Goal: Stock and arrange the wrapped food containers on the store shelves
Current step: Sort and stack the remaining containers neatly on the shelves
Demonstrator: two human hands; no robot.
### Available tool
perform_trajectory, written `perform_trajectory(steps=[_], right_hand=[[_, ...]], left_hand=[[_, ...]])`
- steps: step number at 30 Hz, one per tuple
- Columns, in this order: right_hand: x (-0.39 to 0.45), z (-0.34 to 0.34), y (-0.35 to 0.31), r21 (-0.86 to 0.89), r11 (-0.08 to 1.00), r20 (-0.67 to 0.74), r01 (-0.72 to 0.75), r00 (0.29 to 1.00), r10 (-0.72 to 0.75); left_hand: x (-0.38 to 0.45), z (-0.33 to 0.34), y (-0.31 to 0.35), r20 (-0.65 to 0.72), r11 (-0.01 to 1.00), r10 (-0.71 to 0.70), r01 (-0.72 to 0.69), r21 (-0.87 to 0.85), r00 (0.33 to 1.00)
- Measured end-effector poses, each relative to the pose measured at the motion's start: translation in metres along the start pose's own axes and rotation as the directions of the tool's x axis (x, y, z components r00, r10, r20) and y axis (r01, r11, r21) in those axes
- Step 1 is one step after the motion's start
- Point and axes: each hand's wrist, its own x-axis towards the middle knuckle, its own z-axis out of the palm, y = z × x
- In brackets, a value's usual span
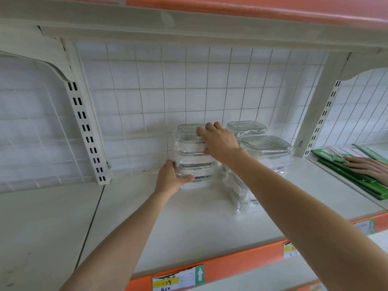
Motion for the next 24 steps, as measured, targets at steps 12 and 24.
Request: perform_trajectory(steps=[12,24], right_hand=[[-0.008,-0.009,-0.005,-0.081,0.995,0.050,0.052,0.998,-0.048],[-0.089,0.033,-0.100,0.097,0.892,0.073,0.441,0.891,-0.448]], left_hand=[[-0.023,-0.053,-0.001,0.149,0.800,-0.004,-0.086,0.594,0.989],[-0.117,-0.124,-0.022,0.192,0.550,-0.031,-0.144,0.823,0.981]])
